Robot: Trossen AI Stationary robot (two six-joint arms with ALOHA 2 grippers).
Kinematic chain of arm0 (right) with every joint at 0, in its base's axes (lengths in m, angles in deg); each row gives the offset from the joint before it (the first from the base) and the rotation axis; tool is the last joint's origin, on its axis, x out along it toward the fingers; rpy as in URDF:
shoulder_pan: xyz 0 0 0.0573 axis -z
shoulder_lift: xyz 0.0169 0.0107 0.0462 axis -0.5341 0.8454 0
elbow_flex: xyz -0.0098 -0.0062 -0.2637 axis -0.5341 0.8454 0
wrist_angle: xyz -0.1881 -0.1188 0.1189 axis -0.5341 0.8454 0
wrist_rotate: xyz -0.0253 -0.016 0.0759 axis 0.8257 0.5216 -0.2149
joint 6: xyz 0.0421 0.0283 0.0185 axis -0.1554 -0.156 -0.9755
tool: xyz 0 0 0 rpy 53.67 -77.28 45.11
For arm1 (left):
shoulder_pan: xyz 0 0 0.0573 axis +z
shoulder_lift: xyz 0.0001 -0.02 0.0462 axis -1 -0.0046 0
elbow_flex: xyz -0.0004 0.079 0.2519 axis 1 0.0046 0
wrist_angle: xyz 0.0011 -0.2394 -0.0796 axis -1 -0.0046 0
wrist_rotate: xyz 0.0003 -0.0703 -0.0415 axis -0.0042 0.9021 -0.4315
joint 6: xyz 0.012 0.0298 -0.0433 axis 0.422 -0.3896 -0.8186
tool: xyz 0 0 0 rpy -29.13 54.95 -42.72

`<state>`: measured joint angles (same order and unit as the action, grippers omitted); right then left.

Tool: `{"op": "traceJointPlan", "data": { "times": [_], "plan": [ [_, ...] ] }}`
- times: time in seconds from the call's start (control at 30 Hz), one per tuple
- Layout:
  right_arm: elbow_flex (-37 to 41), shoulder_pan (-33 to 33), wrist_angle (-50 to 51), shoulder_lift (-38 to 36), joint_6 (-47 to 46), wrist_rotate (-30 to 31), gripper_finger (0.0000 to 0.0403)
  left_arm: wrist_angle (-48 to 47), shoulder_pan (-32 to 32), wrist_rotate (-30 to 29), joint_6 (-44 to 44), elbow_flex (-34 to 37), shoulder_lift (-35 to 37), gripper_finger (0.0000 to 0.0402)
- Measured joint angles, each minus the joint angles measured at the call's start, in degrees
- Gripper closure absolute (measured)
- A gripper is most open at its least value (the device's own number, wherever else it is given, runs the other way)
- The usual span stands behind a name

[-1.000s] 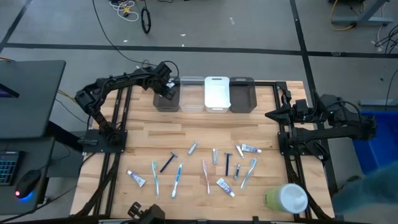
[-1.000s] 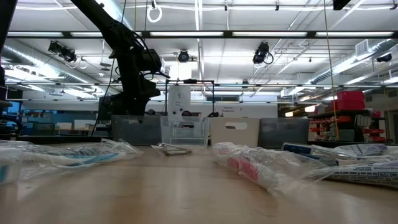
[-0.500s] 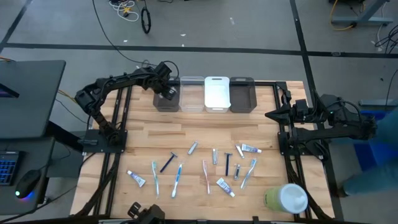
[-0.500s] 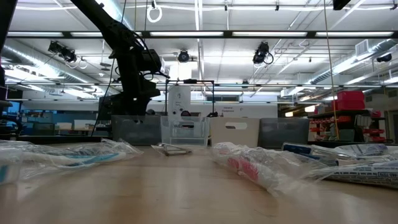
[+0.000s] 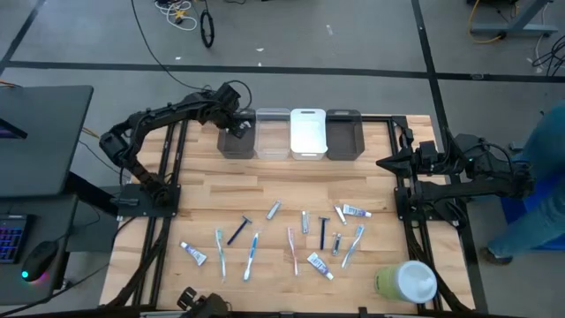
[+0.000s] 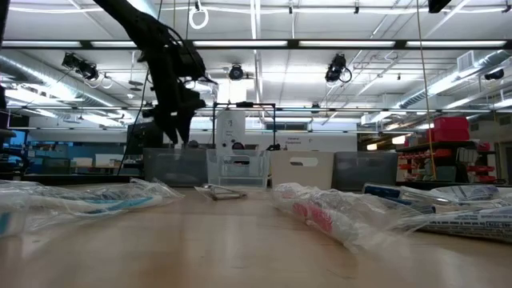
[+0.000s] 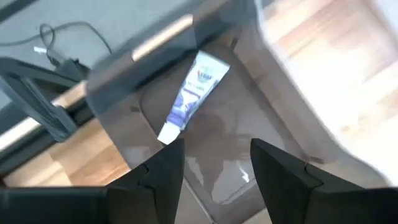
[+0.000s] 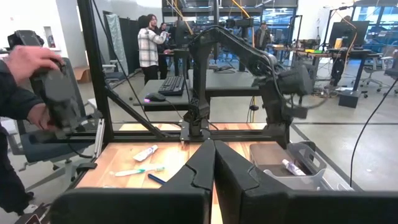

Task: Pick & Place Travel size toiletries
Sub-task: Put the white toothpaste into the left black bin

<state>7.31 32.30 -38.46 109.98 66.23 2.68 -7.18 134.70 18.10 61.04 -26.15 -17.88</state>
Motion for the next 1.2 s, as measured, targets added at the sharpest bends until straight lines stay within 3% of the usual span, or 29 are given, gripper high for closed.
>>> {"op": "traceJointPlan", "data": {
  "times": [0.27, 0.5, 1.2],
  "plan": [
    [-0.01, 0.00, 0.01, 0.00, -0.02, 0.00, 0.0390, -0.93, -1.25, 0.26, 1.30, -0.29, 7.87, 0.0217],
    [-0.01, 0.00, -0.01, 0.00, 0.00, 0.00, 0.0390, -2.38, -6.30, 0.46, 3.47, -0.29, 9.81, 0.0224],
    [0.01, 0.00, 0.00, 0.00, 0.00, 0.00, 0.0389, -8.03, -23.45, 3.82, 9.35, -0.29, 9.95, 0.0361]
  ]
}}
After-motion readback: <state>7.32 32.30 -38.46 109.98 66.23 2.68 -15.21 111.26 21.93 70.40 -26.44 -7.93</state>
